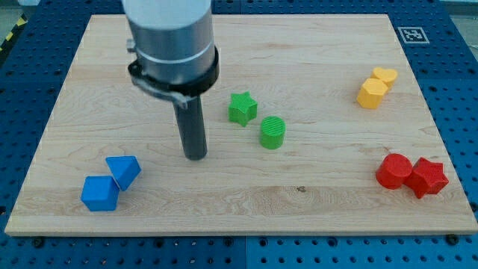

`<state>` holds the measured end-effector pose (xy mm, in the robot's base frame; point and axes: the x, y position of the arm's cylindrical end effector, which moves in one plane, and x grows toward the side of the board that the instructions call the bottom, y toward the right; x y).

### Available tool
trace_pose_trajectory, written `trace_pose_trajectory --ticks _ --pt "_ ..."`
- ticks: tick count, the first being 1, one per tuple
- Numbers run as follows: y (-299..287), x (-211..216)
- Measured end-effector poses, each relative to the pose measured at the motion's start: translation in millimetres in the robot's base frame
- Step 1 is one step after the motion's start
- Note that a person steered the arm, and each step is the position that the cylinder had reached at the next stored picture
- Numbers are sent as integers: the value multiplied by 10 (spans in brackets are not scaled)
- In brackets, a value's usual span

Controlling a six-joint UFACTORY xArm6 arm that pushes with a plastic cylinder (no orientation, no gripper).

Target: Push the green circle closer to the green star

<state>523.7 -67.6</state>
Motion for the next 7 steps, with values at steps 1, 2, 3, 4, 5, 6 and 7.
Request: trace_pose_trajectory --ticks 1,2,3,4,5,6,7 --pt "0 0" --pt "0 0" --pt "97 0" --pt "523 0" --pt "1052 0" --pt "1394 9" --pt "1402 14"
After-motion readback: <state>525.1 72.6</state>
